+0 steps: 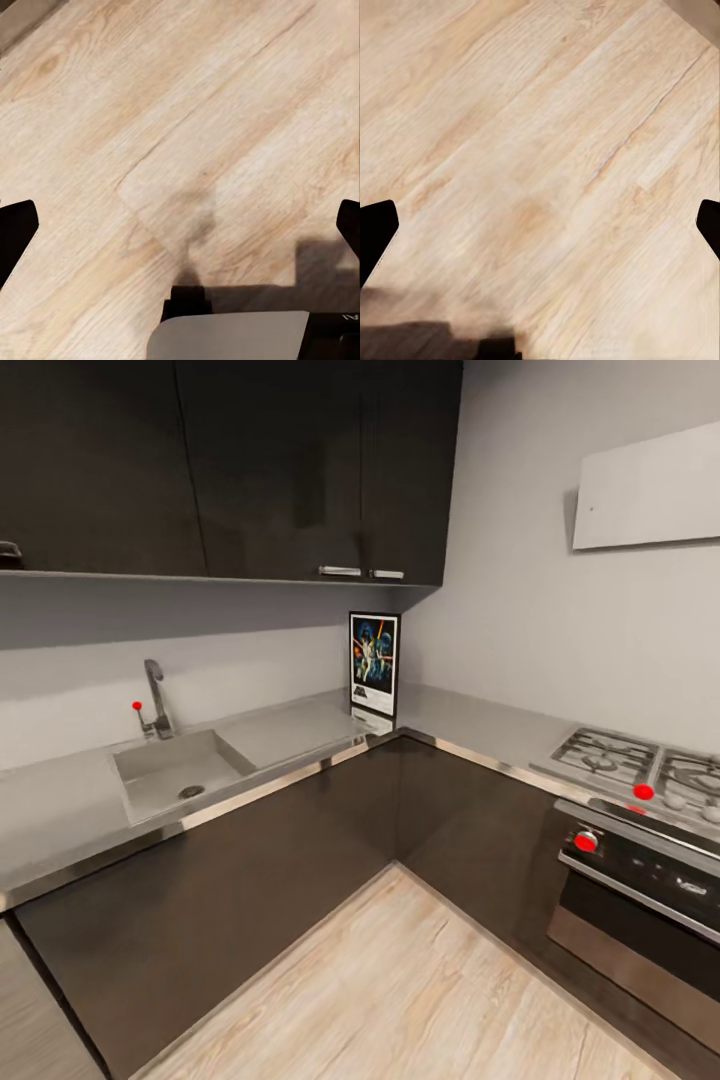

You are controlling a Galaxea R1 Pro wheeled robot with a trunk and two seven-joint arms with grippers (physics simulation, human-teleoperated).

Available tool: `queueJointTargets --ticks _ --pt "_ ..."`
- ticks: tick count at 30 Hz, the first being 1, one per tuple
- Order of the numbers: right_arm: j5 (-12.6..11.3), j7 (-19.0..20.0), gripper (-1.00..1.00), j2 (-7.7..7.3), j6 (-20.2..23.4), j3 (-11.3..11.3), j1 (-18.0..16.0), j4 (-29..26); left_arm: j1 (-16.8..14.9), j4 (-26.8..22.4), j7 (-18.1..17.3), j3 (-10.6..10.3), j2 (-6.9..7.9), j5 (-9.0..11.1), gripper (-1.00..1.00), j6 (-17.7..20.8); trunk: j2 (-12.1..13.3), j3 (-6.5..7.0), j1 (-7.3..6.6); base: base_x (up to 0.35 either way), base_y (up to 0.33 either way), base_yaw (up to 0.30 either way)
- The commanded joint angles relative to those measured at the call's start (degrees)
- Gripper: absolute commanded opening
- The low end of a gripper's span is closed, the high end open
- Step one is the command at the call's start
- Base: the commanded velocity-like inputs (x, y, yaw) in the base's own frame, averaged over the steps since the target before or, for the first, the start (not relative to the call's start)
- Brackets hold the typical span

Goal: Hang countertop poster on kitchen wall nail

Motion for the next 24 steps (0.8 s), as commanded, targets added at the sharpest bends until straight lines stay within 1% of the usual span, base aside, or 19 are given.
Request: queueJointTargets --ticks 1,3,4,18,21,24 --pt "0.0 0.0 1.00 0.04 -0.2 -0.1 0.0 0.0 0.0 -0.1 0.0 0.1 0.40 0.0 1.00 0.0 0.0 -0.05 0.04 0.334 0.000 -0.001" --pt "0.0 0.0 1.00 0.14 -0.2 0.0 0.0 0.1 0.0 -0.3 -0.1 0.0 1.45 0.2 1.00 0.0 0.0 -0.05 0.04 0.334 0.000 0.000" --pt "0.0 0.0 1.00 0.15 -0.2 0.0 0.0 0.1 0.0 -0.4 -0.1 0.0 1.53 0.2 1.00 0.0 0.0 -0.05 0.04 0.334 0.000 0.000" --pt "-0.1 0.1 1.00 0.18 -0.1 0.0 0.0 0.1 0.0 -0.3 -0.1 0.0 1.67 0.3 1.00 0.0 0.0 -0.05 0.04 0.334 -0.007 -0.002" --pt "-0.2 0.1 1.00 0.18 -0.1 0.0 0.0 0.1 0.0 -0.3 -0.1 0.0 1.67 0.3 1.00 0.0 0.0 -0.05 0.04 0.329 -0.077 -0.103" --pt "-0.2 0.1 1.00 0.18 -0.1 0.0 0.0 0.1 0.0 -0.3 -0.1 0.1 1.67 0.3 1.00 0.0 0.0 -0.04 0.04 0.324 -0.105 -0.214"
